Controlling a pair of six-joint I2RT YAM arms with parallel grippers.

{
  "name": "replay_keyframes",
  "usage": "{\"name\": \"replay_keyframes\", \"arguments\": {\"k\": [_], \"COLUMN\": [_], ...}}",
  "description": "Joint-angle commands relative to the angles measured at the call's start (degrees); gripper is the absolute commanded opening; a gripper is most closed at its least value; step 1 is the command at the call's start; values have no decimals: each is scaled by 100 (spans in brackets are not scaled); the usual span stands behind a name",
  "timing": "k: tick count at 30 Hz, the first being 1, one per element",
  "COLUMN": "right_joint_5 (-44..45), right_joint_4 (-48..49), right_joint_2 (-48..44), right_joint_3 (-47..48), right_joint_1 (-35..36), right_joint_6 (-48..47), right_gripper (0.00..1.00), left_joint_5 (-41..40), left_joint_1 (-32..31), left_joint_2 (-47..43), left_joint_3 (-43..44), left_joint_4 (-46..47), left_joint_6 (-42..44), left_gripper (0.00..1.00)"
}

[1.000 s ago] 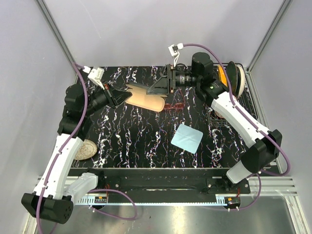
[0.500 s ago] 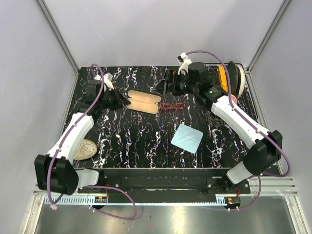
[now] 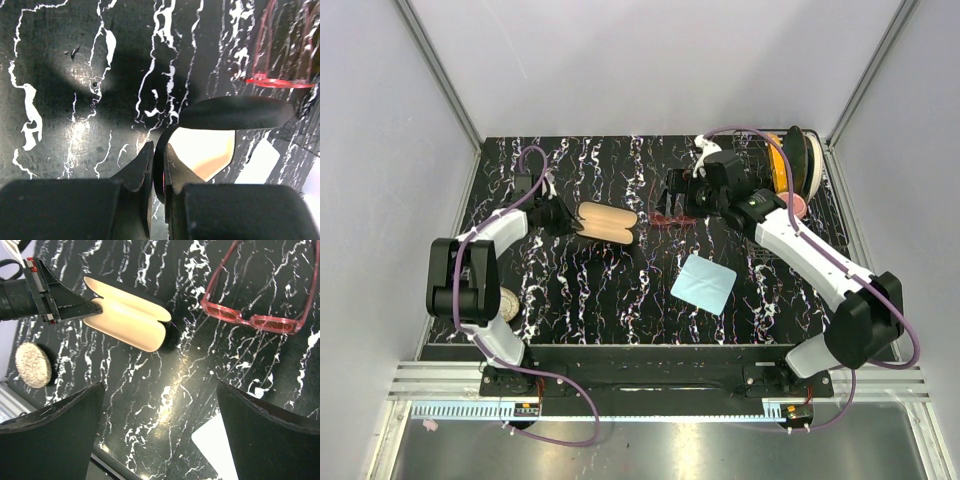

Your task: Organize the sunglasses

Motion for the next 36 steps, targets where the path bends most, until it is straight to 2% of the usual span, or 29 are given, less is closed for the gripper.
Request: {"name": "replay_keyframes", "arguments": {"k": [1, 4, 5, 6, 10, 18, 22, 23, 26, 30, 33, 36], "right_joint_5": [296, 313, 270, 217, 321, 901, 1025, 1017, 1034, 1192, 1507, 1885], "right_joint_4": [60, 16, -19, -115, -423, -872, -986, -1012, -1039, -1135, -1372, -1697], "right_joint_2": [-128, -84, -23, 4, 215, 408, 453, 461, 479, 505, 567, 637], "right_joint_3": [-228, -387, -405, -414, -466, -590, -642, -660, -704, -756, -757, -835], "right_joint_1": [0, 0, 0, 0, 9, 0, -8, 0, -17, -52, -157, -307], "right_joint_6": [-134, -108, -108, -151, -178, 7, 156, 174, 244, 437, 805, 1219], "right_gripper": [100, 100, 100, 100, 100, 100, 100, 100, 100, 99, 97, 88], "left_joint_5": [86, -107, -134, -178, -178, -600, -811, -889, -969, -1039, -1075, -1066], "left_joint_1": [8, -1, 8, -1, 8, -9, -9, -10, -10, -10, -36, -132], "left_joint_2": [185, 247, 291, 361, 432, 397, 221, 134, 2, -201, -499, -877], "left_joint_3": [135, 20, 11, 2, -68, -121, -244, -279, -341, -306, -262, -192], "left_joint_4": [658, 808, 764, 746, 606, 237, 35, 17, -36, -89, -89, -106], "left_joint_6": [252, 261, 296, 314, 446, 481, 499, 507, 525, 516, 499, 507], "left_gripper": [0, 0, 3, 15, 31, 36, 49, 56, 64, 64, 71, 78]}}
